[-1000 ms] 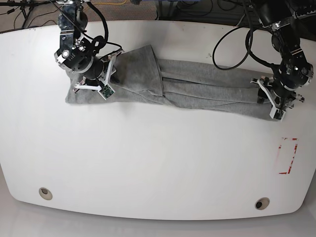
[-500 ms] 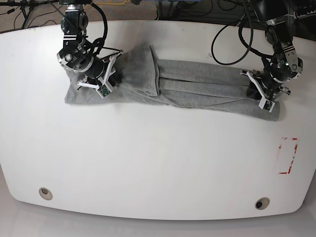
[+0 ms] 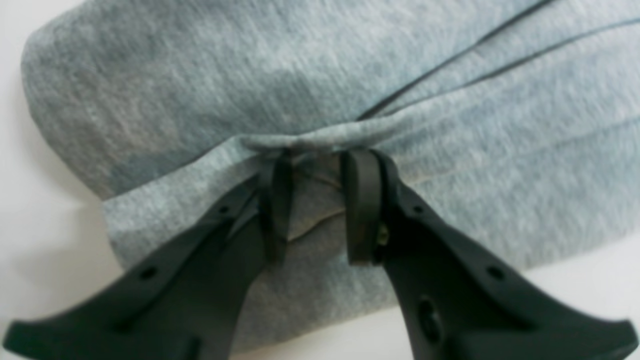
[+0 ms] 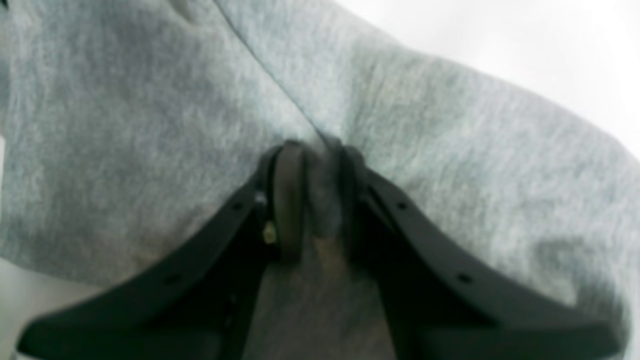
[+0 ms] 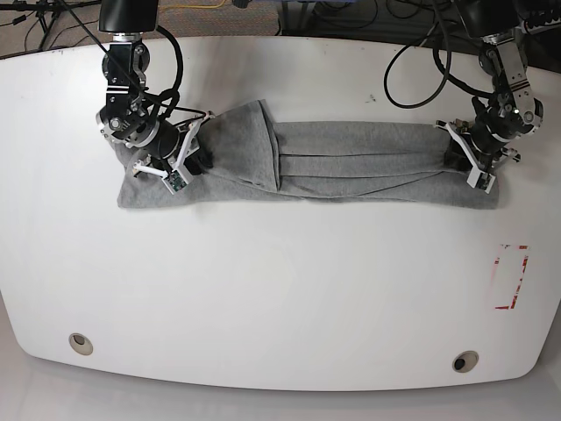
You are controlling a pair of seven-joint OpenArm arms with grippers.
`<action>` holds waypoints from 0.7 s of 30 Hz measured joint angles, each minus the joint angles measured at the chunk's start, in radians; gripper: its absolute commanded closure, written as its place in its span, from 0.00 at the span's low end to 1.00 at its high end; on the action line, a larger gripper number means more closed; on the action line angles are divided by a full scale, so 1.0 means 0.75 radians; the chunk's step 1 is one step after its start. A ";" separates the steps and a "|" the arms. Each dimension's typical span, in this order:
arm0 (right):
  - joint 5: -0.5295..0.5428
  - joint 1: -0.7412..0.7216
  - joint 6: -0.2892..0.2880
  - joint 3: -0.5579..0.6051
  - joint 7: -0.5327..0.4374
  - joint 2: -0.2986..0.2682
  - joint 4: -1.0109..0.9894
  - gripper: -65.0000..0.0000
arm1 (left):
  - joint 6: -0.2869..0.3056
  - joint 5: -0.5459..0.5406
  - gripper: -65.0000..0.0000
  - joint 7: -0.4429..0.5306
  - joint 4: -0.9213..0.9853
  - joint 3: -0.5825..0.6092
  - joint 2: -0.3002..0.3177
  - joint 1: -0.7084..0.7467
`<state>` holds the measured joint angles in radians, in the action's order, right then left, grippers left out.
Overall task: Fold the T-shirt properly
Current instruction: 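Press and smooth the folded shirt strip with both grippers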
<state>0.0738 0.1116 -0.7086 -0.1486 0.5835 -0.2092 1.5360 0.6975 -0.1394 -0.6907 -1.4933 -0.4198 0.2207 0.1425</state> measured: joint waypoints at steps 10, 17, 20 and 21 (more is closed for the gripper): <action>-0.014 -0.029 -0.002 0.000 0.011 0.003 -0.007 0.81 | -0.001 -0.011 0.75 -0.111 -0.072 0.000 -0.005 0.035; -0.035 -0.022 -0.005 0.005 0.048 0.003 0.044 0.81 | 0.001 0.004 0.75 -0.161 -0.128 -0.001 -0.010 0.047; -0.067 -0.008 -0.003 0.005 0.107 0.005 0.126 0.81 | 0.009 0.025 0.75 -0.200 -0.183 -0.001 -0.013 0.056; -0.068 -0.004 -0.003 0.003 0.125 0.005 0.154 0.81 | 0.009 0.036 0.75 -0.204 -0.204 -0.001 -0.012 0.058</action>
<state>0.0231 0.1089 -0.7105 -0.1467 0.6769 -0.2054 1.6512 0.7044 -0.1127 -0.8436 -1.6463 -0.4206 0.2115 0.1860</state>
